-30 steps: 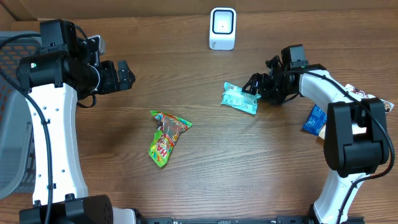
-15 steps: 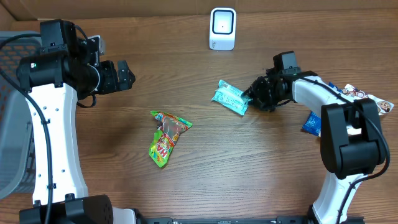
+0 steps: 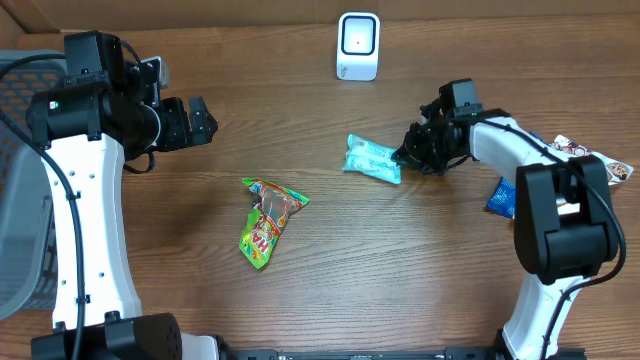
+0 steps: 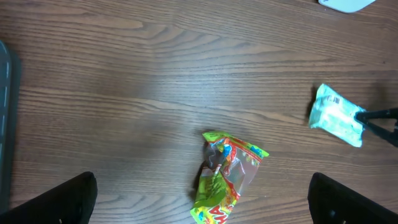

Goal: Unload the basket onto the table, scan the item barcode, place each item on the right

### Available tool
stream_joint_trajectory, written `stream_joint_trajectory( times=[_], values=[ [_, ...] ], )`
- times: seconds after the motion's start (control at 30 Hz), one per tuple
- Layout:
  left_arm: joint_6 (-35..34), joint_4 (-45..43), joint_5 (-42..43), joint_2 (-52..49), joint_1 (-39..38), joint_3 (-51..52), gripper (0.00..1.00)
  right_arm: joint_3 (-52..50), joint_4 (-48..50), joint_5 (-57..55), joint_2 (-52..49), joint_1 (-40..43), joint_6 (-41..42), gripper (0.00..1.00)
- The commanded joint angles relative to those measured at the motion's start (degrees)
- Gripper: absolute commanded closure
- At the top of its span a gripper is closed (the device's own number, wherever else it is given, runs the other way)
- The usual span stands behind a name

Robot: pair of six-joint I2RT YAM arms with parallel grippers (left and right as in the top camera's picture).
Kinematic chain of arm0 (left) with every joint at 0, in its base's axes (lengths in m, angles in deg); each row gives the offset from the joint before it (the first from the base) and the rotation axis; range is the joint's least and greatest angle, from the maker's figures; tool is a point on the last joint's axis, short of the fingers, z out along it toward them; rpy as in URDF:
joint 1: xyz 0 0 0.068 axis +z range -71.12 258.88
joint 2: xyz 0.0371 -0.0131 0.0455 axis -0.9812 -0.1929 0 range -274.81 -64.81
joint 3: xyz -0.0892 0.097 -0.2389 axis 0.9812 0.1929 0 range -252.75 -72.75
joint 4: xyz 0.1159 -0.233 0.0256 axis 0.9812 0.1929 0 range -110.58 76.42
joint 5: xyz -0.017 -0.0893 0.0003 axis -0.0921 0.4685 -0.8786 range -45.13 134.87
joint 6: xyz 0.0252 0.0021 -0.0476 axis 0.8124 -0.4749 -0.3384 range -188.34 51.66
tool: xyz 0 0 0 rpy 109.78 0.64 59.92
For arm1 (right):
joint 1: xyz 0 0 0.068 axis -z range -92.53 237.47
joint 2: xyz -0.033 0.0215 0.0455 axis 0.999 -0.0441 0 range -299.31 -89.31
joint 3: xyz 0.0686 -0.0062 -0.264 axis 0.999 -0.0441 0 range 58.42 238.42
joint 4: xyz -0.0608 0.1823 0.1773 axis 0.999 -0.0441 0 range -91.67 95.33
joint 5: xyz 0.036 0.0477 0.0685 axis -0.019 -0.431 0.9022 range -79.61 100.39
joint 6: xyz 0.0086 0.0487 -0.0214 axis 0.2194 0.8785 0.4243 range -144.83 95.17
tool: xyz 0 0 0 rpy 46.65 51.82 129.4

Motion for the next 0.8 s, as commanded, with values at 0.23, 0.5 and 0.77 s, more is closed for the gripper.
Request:
stream_joint_trajectory(
  times=[0.23, 0.5, 0.77],
  values=[
    [1.3, 0.0, 0.7, 0.2, -0.1, 0.3, 0.0, 3.6, -5.5, -12.1, -1.2, 1.7, -18.4, 0.19],
    [1.3, 0.0, 0.7, 0.2, -0.1, 0.3, 0.0, 5.0, -14.6, -3.3, -1.2, 1.0, -2.8, 0.19],
    [1.3, 0.0, 0.7, 0.2, -0.1, 0.3, 0.01, 5.0, -12.1, -9.1, -1.2, -3.1, 14.1, 0.15]
  ],
)
